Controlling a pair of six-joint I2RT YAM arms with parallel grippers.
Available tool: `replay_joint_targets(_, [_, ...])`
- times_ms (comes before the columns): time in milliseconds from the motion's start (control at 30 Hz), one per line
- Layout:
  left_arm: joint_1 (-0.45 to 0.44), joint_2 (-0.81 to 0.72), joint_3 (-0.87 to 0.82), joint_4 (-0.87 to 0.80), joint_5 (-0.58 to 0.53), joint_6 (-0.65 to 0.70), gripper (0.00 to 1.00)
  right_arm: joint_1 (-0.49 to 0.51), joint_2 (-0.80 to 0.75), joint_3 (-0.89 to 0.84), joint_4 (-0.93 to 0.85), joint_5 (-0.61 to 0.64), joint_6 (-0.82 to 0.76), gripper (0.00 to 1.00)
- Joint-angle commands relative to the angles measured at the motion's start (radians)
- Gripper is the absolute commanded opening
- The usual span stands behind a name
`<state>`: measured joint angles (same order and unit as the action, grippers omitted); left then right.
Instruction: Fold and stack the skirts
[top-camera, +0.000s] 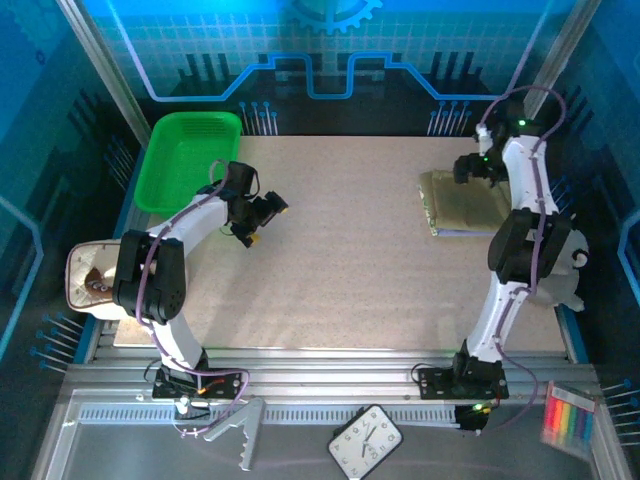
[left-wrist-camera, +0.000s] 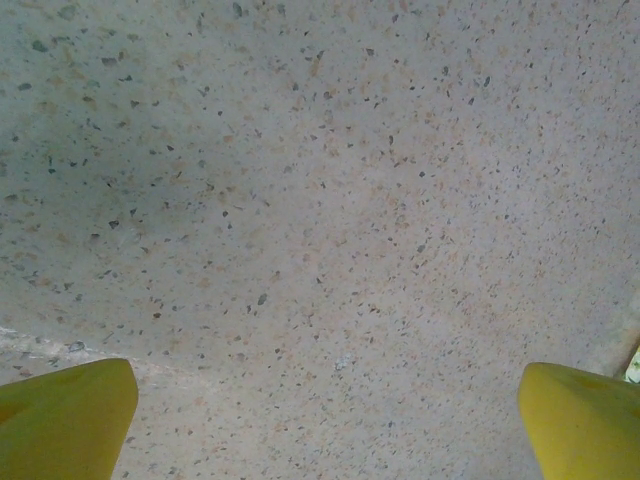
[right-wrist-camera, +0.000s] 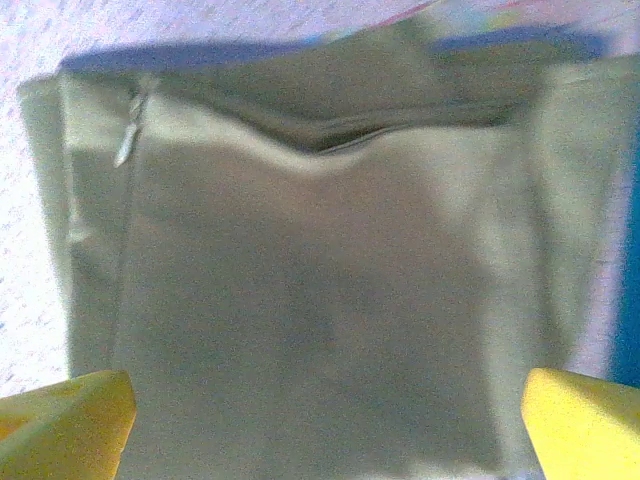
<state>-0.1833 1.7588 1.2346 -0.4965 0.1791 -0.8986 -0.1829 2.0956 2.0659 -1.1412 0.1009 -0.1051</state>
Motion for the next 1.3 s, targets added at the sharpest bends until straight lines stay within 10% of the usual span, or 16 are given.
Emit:
replay_joint_targets(0, [0.001, 0.011, 0.008, -0.01, 0.003, 0.015, 0.99, 0.01, 0.09, -0.03, -0.067, -0.051, -0.062, 1.0])
replay_joint_targets(300, [0.0, 0.009, -0.005, -0.008, 0.0, 0.016, 0.99, -0.045, 0.225, -0.022, 0.011, 0.151, -0.12, 1.0])
replay_joint_targets(1000, [0.001, 0.039, 0.021, 0.007, 0.013, 0.016, 0.99, -0.027, 0.546, 0.445, -0.107, -0.004, 0.012, 1.0])
replay_joint_targets(1267, [0.001, 0.022, 0.016, 0.008, 0.013, 0.021, 0.99, -0.009, 0.264, 0.226, -0.028, -0.05, -0.004, 1.0])
